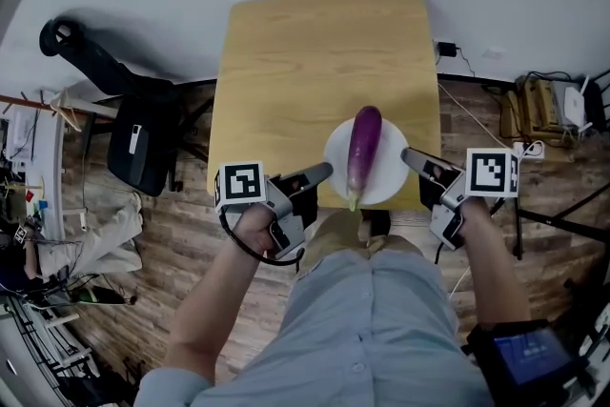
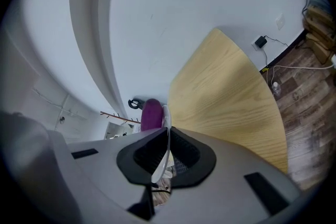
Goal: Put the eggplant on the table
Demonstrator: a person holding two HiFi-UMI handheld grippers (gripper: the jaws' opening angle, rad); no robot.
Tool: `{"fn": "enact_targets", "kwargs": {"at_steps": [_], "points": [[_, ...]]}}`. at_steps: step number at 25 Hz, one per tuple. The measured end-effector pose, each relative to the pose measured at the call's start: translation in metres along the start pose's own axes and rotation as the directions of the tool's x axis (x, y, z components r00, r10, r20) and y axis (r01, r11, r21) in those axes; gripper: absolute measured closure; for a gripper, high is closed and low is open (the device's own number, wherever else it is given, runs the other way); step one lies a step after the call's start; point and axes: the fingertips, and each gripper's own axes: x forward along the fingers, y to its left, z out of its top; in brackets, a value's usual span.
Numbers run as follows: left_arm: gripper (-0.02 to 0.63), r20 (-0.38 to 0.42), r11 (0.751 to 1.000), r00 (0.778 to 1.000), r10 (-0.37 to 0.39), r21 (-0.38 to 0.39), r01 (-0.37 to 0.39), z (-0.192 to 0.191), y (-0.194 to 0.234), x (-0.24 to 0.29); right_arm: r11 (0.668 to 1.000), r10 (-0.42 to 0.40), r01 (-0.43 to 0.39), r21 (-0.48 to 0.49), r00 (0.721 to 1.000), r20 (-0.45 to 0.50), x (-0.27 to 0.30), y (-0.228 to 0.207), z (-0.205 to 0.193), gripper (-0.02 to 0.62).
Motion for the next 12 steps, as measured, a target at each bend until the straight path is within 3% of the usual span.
{"fn": "enact_targets", "kwargs": {"at_steps": [4, 12], "points": [[0.584, -0.015, 1.000, 1.000, 0.015, -0.015, -0.015, 0.016, 0.010, 0.000, 0.999, 0.013, -0.014, 0.035, 1.000, 0.003, 0.018, 0.000, 0.004, 0.581], [0.584, -0.045, 0.998, 0.998, 0.040, -0.043, -0.042, 0.058, 0.031, 0.006, 0.996, -0.059, 0.059, 0.074, 0.998, -0.005, 0.055, -0.018, 0.023, 0.581]]}}
